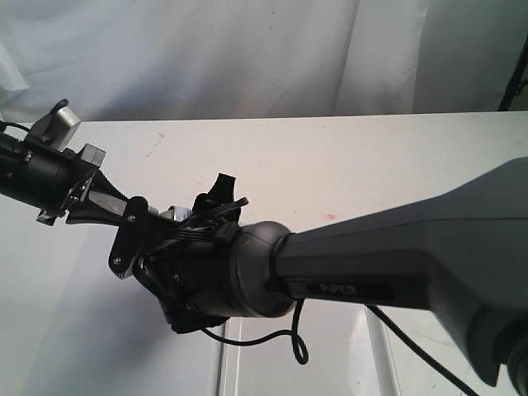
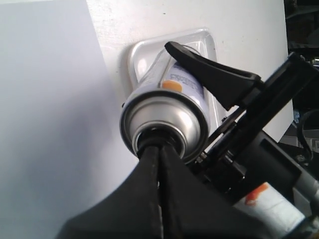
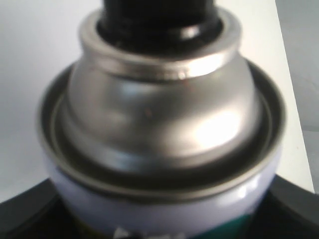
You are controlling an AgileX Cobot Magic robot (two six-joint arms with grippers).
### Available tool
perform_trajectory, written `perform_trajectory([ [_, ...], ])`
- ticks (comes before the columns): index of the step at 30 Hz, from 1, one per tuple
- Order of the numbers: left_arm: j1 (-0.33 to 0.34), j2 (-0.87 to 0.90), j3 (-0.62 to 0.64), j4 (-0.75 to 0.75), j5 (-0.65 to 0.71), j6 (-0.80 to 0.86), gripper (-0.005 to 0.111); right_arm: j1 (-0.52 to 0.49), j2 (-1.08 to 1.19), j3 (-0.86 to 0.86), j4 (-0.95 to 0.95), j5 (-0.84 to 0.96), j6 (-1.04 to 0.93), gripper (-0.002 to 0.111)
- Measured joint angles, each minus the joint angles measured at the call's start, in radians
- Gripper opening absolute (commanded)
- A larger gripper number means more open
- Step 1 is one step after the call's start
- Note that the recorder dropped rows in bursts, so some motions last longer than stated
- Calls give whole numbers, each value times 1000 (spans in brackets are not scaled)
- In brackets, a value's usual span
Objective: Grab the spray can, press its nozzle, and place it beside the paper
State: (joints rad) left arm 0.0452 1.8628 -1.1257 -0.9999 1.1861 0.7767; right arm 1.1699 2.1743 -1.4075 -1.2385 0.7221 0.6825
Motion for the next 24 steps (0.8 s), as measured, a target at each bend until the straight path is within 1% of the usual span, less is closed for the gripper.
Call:
perform_trajectory([
  [5, -8, 27, 0, 0, -5, 0, 0, 0, 0, -3, 5, 11, -2, 0],
  [24, -8, 27, 0, 0, -15, 2, 0, 0, 0, -3, 9, 4, -2, 0],
])
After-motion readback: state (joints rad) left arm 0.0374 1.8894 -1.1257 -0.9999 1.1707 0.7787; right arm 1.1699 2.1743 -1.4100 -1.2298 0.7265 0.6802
